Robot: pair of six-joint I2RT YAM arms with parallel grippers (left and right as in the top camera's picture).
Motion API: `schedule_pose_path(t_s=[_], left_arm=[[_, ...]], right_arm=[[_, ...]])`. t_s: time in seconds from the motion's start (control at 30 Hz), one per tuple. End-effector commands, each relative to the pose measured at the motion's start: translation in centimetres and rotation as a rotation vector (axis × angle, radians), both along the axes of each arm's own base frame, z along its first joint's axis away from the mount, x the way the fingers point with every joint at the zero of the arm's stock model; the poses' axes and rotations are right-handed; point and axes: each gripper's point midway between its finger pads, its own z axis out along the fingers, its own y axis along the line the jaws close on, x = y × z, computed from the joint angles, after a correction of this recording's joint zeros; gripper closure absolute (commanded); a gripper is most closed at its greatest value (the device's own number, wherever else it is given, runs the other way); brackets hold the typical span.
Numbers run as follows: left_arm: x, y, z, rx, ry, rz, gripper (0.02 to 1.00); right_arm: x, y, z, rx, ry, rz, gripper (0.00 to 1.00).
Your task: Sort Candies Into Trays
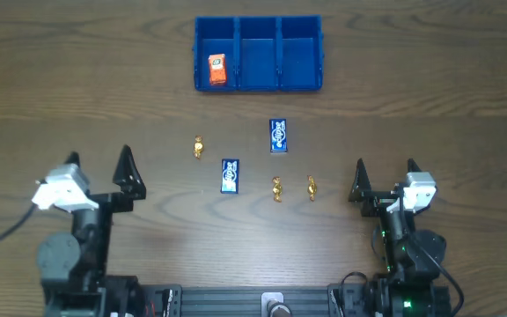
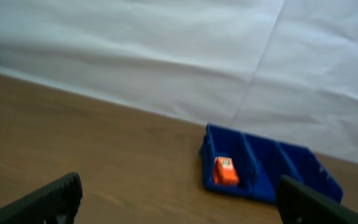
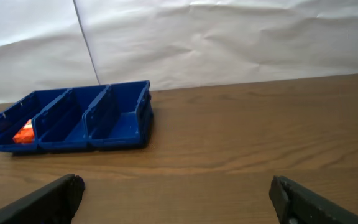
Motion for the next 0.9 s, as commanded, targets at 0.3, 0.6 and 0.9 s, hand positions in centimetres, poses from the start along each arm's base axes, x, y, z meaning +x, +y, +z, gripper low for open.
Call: schedule_pose_path(t_s=[0.3,0.6,0.9], left_arm=[[0.7,-0.4,-11.2,0.014,0.119,-0.027,0.02],[0.7,-0.4,-11.3,0.015,0.121,-0.027,0.02],[0.7,-0.4,-11.3,0.015,0.122,-0.027,0.02]], right_arm=[[0.0,0.1,-0.1,-0.014,0.002,0.006,0.003],[0.0,0.1,-0.1,-0.014,0.002,0.006,0.003],[0.0,0.1,-0.1,-0.014,0.002,0.006,0.003]])
